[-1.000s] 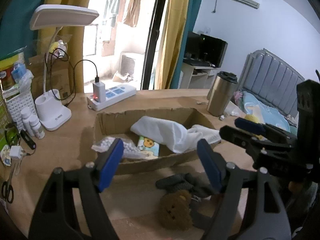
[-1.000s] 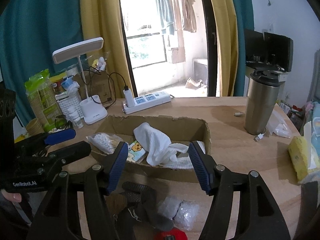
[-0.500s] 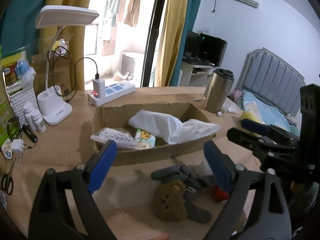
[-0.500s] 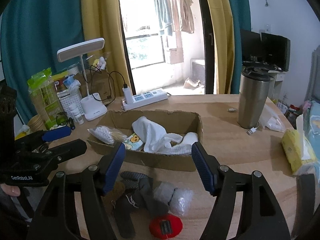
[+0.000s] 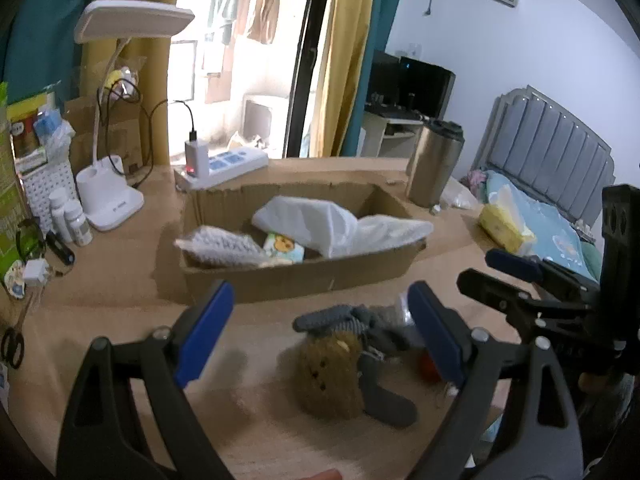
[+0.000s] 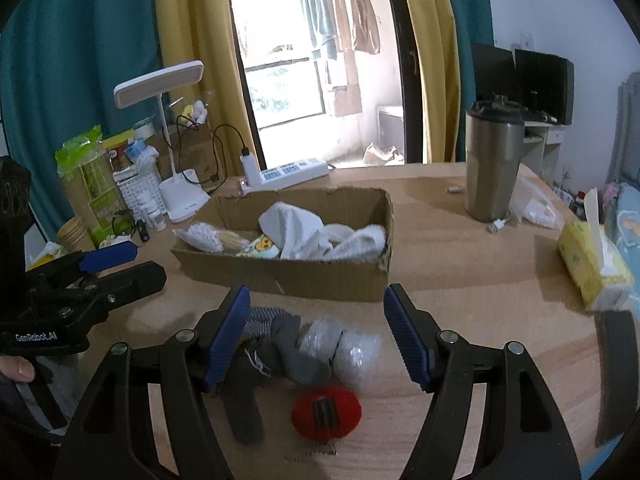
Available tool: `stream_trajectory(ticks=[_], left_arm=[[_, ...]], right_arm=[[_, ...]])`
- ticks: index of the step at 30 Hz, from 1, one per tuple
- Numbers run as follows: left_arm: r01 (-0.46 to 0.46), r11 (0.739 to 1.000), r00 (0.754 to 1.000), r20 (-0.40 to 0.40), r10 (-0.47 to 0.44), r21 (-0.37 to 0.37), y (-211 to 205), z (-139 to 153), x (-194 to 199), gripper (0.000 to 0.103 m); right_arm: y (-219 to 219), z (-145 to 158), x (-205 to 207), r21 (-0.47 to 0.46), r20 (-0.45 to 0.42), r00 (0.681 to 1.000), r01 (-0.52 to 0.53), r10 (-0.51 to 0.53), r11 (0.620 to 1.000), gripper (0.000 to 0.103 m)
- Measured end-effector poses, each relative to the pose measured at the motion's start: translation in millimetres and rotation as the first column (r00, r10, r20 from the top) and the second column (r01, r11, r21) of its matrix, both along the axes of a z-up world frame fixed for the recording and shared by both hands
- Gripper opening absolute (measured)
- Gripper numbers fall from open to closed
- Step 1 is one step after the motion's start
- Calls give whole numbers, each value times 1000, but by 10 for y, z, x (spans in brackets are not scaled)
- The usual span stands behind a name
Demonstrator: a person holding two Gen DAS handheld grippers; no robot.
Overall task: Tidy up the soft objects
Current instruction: 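Withdraw both tools from the box toward the teddy bear and red pouch, then grasp the red round pouch with the right tool while the left tool grasps the brown teddy bear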
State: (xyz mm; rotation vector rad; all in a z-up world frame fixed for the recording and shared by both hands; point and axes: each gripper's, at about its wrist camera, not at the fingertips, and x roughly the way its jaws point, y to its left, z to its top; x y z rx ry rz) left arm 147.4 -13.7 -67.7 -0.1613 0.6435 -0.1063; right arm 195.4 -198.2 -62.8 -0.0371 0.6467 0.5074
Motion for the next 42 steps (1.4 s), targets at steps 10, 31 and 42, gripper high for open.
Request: stream_trajectory(ticks=[10, 31, 42], left_arm=[[7, 1000, 999, -46, -7, -3, -96, -206, -93, 90], [-20, 999, 987, -161, 24, 27, -117, -548, -44, 90], [1, 998, 976, -218, 11, 58, -171, -699, 95, 90]], right_arm=[[-82, -223, -124, -7, -47, 999, 6, -7, 1000, 73], [-93, -736, -169, -31, -159, 987, -15, 10, 999, 73], [-69, -857, -112, -73, -183, 983, -38, 24, 997, 73]])
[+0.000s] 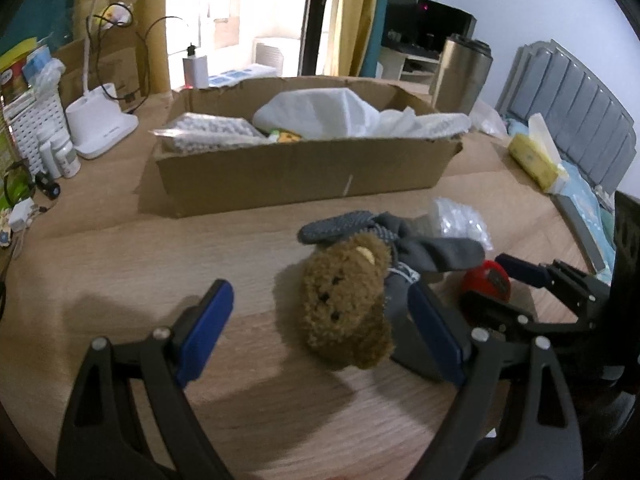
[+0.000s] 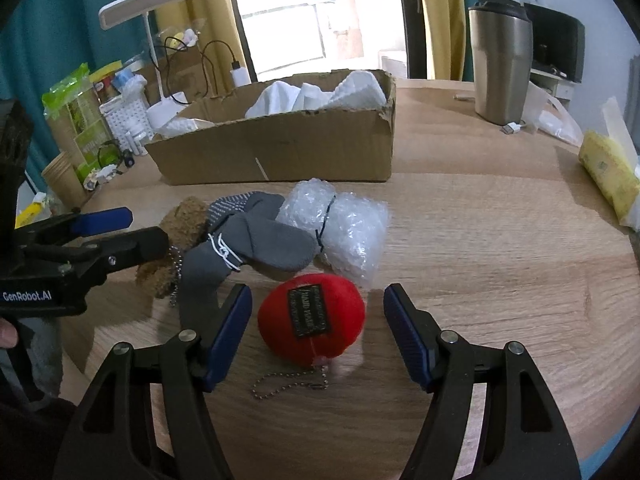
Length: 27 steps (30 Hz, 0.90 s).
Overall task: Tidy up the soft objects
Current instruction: 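Grasp the red round pouch with the right tool while the left tool grasps the brown teddy bear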
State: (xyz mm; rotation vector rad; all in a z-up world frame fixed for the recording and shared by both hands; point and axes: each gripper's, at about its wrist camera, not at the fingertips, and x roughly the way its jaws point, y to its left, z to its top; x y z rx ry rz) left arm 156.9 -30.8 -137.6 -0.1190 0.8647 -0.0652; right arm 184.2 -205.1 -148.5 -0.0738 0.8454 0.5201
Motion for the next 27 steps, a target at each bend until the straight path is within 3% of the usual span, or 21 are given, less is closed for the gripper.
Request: stream_trajectory(ticks=[6, 9, 11, 13, 18, 19, 22, 27], left_arm=[[27, 999, 999, -17, -27, -33, -30, -44, 58, 90], [30, 998, 999, -14, -31, -51, -29, -45, 79, 89], [35, 998, 999, -15, -36, -61, -32, -51, 88, 89], [41, 997, 999, -20, -42, -69, -35, -69, 100, 88], [51, 996, 998, -43, -55, -76, -45, -125, 126, 67], [54, 996, 997, -47, -58, -76, -48, -132, 127, 59], [70, 995, 996, -46, -73, -78, -63, -138, 115, 50], [89, 992, 995, -30, -92, -88, -58, -106, 79, 45]], right_arm=[[-20, -17, 34, -11, -5, 1000, 0, 0, 1000, 68], [-18, -20, 32, -20, -2, 1000, -9, 9, 1000, 63], [-21, -20, 28, -23, -1, 1000, -13, 13, 1000, 53], [-27, -15, 27, -23, -1, 1000, -17, 17, 1000, 53], [-39, -5, 13, -25, 5, 1000, -20, 20, 999, 51], [-41, 2, 9, -25, 7, 1000, -21, 22, 999, 51], [-58, 38, 0, -22, 16, 1000, -20, 20, 1000, 51], [-91, 91, -11, -28, 33, 999, -12, 13, 1000, 51]])
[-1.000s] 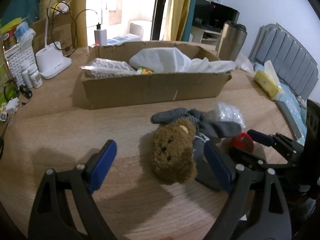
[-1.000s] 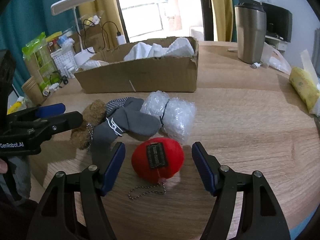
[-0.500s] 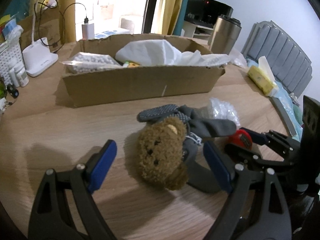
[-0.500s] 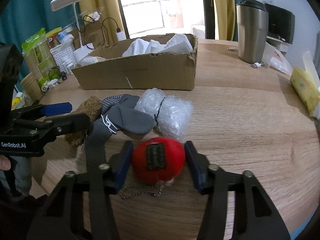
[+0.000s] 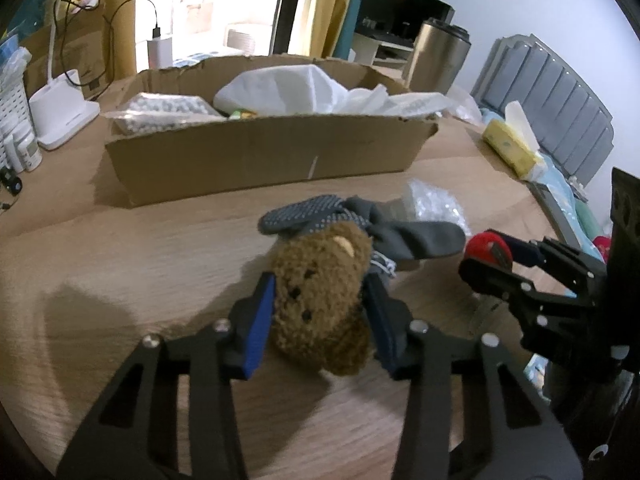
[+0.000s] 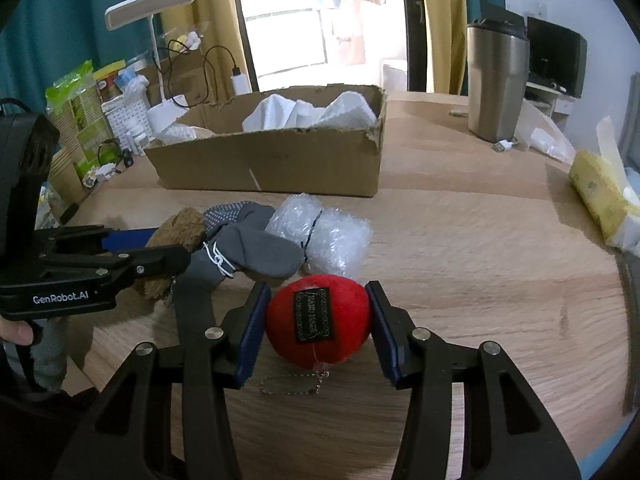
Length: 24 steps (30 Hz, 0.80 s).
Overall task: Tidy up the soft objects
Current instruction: 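Grasp the red round pouch with the right tool while the left tool grasps the brown teddy bear, then carry the teddy bear and red pouch over the cardboard box with both tools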
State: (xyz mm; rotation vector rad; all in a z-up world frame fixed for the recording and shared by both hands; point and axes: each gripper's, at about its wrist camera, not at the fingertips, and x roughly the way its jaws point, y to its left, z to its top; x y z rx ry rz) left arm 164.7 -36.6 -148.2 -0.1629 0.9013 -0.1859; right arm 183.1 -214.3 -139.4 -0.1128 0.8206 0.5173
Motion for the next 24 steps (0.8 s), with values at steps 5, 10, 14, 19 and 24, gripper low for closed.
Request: stream_trajectory(ticks=[5, 10, 14, 19, 24], left_arm=[[-6, 1000, 1000, 25, 6, -3, 23, 85, -36, 45], [-16, 1000, 999, 52, 16, -5, 66, 188, -70, 45], [-28, 1000, 997, 73, 29, -9, 116, 269, -100, 45], [-45, 999, 994, 97, 46, -14, 184, 363, -136, 45], [-61, 998, 989, 137, 62, -13, 256, 492, -171, 45]], right_arm=[[-40, 71, -11, -7, 21, 1000, 15, -15, 1000, 51], [-74, 149, -22, -9, 42, 999, 28, -28, 1000, 51], [-83, 232, -42, -7, 62, 998, 34, -33, 999, 51], [-71, 335, -60, -5, 86, 996, 33, -32, 999, 51], [-54, 430, -68, 1, 106, 994, 28, -28, 1000, 51]])
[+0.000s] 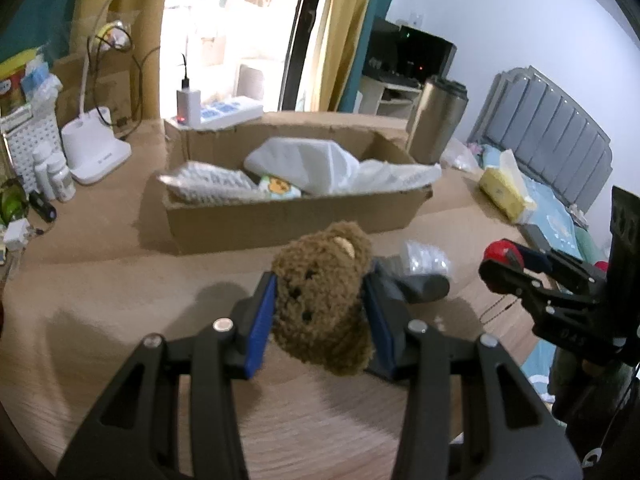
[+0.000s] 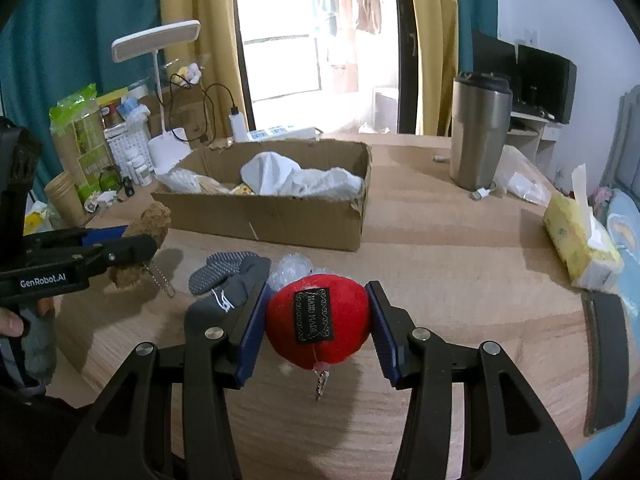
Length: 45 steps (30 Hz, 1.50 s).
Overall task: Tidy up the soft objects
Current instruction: 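Carry the teddy bear and red pouch over the cardboard box with both tools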
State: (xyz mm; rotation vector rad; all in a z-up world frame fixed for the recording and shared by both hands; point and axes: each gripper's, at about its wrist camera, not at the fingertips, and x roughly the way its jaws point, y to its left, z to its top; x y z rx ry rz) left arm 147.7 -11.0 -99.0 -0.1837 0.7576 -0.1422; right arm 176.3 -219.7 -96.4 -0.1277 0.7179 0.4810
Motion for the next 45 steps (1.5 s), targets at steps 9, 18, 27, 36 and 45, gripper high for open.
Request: stream_trajectory(ticks=[9, 18, 27, 36, 45], left_arm=[[-15, 1000, 999, 41, 15, -1, 55, 150, -3, 45], [-28, 1000, 998, 64, 28, -10, 109, 253, 51, 45], [-27, 1000, 997, 77, 28, -15, 132, 319, 154, 45], [-27, 1000, 996, 81, 27, -12, 143, 334, 228, 45], [-34, 999, 994, 100, 33, 5, 178, 372, 335, 45]], right_arm=[[51, 140, 14, 9, 31, 999, -16, 15, 1000, 51], [114, 243, 72, 13, 52, 998, -33, 32, 999, 51], [157, 314, 155, 19, 65, 997, -42, 41, 999, 51], [202, 362, 262, 20, 72, 996, -46, 45, 999, 51], [230, 389, 365, 26, 77, 996, -41, 39, 999, 51]])
